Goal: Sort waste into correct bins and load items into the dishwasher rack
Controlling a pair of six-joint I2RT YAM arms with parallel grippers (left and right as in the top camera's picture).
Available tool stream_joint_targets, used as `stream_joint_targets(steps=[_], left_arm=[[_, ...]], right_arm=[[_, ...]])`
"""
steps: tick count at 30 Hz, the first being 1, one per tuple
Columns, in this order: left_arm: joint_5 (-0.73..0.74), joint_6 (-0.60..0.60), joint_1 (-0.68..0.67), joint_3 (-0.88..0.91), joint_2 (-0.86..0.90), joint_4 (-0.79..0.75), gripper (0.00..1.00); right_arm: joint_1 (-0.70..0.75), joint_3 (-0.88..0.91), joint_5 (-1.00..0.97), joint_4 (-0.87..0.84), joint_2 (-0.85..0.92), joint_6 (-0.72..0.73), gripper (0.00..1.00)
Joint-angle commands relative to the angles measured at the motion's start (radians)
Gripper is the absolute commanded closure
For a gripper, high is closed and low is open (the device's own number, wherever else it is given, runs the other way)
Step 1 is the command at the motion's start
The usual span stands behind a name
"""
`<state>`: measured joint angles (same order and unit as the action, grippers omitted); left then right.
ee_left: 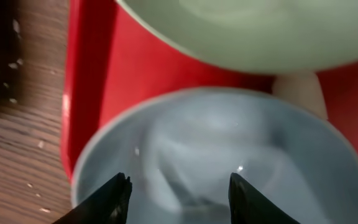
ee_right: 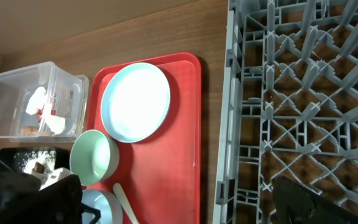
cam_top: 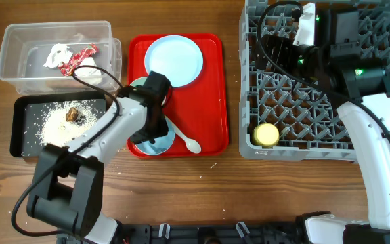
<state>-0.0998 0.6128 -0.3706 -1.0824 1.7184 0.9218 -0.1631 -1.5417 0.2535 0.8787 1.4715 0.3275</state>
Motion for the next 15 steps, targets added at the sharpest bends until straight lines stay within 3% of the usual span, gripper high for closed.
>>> stream_joint_targets(steps=[1,9,15], left_arm=[[-0.026,-0.060,0.057,0.008,0.003,-0.002,0.47],[-0.025,-0.112,0.101,0.006,0.003,-0.011,0.47],[0.062,-0.112,0.100,-0.096,-0.003,0.037,0.46]], right_arm=[[-0.004,-0.007,-0.012,0.002,0.013,-0.013,0.00],[-0.004,-0.007,-0.013,0.000,0.013,-0.013,0.00],[-0.004,-0.008,-0.012,-0.018,0.013,-0.010,0.00]])
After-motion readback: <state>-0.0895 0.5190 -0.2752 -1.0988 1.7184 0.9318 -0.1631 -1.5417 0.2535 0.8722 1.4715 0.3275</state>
